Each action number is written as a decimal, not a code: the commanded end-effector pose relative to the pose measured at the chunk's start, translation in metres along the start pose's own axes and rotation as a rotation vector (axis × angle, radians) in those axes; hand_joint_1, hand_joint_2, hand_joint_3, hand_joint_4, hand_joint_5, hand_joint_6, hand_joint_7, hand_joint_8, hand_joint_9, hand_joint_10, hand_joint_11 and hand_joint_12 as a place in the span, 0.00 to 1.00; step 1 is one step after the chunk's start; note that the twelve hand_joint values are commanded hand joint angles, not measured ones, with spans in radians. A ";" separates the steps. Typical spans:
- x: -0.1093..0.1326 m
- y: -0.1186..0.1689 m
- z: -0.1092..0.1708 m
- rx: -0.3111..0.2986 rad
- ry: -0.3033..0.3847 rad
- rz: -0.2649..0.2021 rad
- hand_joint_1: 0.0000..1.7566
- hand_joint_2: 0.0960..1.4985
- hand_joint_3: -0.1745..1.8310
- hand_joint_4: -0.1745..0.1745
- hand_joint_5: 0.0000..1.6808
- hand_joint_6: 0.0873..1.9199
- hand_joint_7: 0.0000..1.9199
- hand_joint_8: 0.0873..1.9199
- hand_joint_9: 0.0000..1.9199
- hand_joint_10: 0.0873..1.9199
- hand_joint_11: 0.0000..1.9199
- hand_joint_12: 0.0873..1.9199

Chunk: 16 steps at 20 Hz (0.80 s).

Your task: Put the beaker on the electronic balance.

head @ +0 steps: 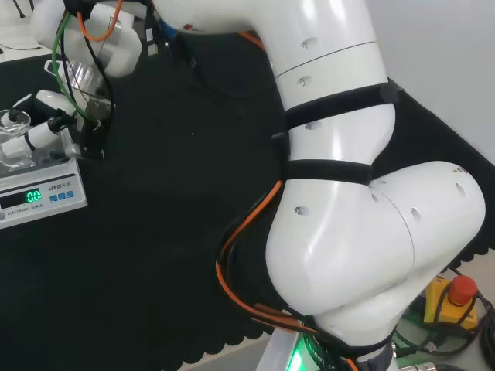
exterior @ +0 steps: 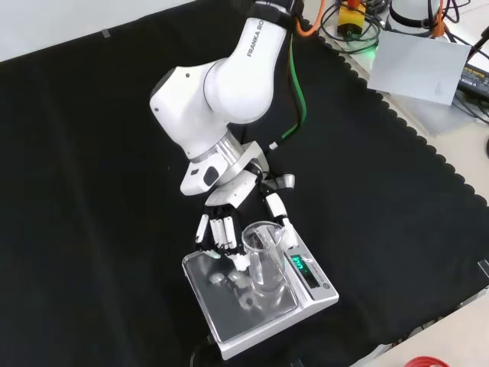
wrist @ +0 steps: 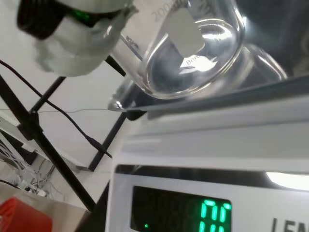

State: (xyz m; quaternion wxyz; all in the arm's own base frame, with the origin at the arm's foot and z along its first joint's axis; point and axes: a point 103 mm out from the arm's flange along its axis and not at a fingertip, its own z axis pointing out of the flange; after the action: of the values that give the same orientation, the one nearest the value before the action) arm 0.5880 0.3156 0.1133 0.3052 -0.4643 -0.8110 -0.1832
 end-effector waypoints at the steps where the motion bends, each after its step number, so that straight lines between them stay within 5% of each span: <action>1: -0.007 0.000 0.004 0.011 0.007 0.013 0.64 0.49 0.24 1.00 0.87 0.04 0.57 0.46 0.54 0.32 0.20 0.72; 4: -0.009 0.000 0.003 0.022 0.017 0.004 0.59 0.42 0.23 1.00 0.78 0.05 0.56 0.46 0.54 0.32 0.20 0.71; 8: -0.012 -0.004 0.003 0.041 0.056 0.000 0.54 0.34 0.24 0.79 0.33 0.37 0.49 0.53 0.49 0.35 0.16 0.73; 12: -0.016 -0.008 0.003 0.060 0.098 -0.014 0.46 0.32 0.21 0.64 0.06 0.20 0.36 0.52 0.39 0.37 0.10 0.76; 16: -0.022 -0.014 -0.003 0.065 0.171 -0.031 0.36 0.32 0.16 0.65 0.00 0.00 0.18 0.43 0.26 0.38 0.03 0.79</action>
State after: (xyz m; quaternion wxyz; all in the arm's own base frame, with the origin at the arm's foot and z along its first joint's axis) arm 0.5860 0.3016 0.1012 0.3585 -0.4402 -0.8027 -0.1828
